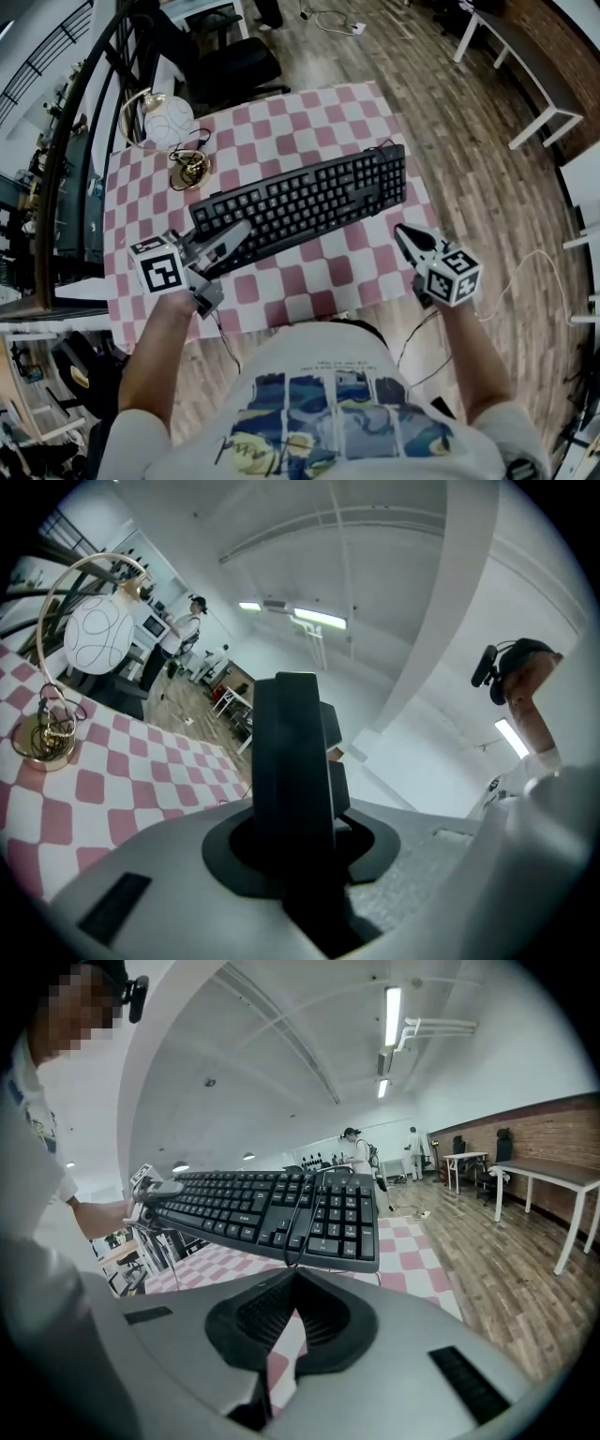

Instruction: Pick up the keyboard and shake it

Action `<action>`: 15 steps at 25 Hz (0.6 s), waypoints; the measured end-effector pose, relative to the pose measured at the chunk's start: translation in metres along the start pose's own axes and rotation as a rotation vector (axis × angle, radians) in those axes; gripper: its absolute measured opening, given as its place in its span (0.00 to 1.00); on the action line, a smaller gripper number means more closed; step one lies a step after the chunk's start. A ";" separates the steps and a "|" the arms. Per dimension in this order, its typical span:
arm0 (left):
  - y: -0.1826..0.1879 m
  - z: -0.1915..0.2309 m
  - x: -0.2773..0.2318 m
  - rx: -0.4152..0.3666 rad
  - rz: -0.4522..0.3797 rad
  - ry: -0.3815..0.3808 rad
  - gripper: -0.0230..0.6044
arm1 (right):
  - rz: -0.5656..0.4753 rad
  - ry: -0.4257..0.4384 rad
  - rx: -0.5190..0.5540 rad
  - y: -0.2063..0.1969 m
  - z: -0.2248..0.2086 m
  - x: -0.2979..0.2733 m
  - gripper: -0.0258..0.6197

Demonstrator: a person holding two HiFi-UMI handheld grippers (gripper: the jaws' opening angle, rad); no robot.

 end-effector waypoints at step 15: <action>-0.001 0.003 -0.009 -0.052 0.004 0.034 0.19 | 0.021 0.031 0.018 -0.001 -0.012 -0.003 0.04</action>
Point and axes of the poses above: the fingertips, and each gripper's own axes: x backward along the fingers, z to its left, y out of its top, the point moved 9 cm from there along x, backward along the fingers, and after that the axes turned 11 degrees about z, right-handed, at the moved point
